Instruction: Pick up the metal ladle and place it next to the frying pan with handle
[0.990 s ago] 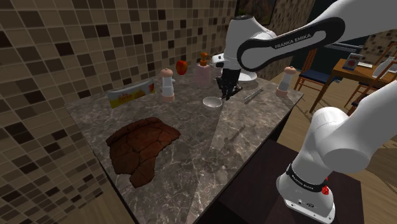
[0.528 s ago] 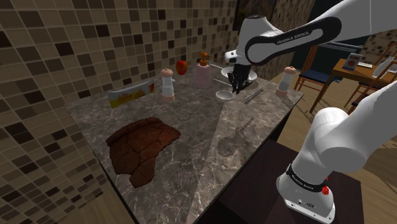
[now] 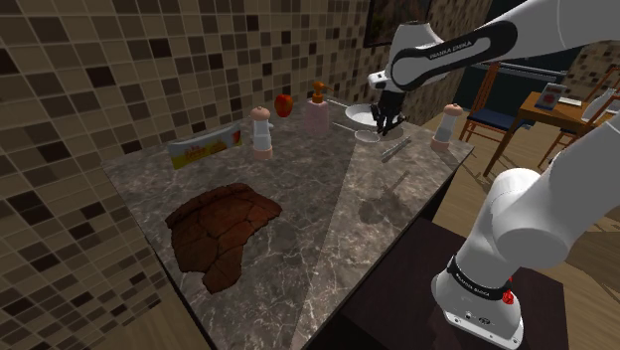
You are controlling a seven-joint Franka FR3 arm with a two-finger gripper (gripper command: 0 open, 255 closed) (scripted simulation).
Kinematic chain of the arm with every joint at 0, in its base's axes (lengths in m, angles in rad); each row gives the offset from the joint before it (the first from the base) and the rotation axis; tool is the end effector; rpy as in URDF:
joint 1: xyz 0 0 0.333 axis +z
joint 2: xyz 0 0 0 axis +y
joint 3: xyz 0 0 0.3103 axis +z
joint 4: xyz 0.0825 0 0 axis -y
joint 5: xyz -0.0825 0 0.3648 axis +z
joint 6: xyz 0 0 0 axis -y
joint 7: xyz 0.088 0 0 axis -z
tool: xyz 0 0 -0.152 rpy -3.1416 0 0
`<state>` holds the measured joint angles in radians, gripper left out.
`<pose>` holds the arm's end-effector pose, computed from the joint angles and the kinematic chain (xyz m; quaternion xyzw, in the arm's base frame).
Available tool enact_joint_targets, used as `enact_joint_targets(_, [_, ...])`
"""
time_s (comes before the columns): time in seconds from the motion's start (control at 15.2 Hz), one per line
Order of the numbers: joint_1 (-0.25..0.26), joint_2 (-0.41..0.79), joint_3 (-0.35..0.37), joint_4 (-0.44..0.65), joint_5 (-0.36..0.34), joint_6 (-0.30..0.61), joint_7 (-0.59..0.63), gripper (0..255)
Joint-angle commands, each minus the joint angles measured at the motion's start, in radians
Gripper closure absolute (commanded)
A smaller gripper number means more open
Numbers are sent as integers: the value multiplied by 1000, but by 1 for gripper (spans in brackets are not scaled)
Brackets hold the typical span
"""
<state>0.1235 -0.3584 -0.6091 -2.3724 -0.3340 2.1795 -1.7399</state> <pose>0.3890 -0.2346 0.4053 0.7467 0.6612 -0.0091 0.0725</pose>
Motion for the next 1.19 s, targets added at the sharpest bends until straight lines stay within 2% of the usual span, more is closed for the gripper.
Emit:
enact_joint_targets(0.0, [-4, 37, -49, 34, 15, 13, -66, 255])
enact_joint_targets(0.4, [1, 184, -197, 169, 124, 34, -280, 255])
enact_joint_targets(0.73, [-14, 369, -308, 313, 314, 32, -508, 255])
enact_joint_targets(0.92, [-76, 505, -330, 418, 462, 6, -655, 255])
enact_joint_targets(1.12, [-181, 633, -308, 536, 586, -38, -774, 255])
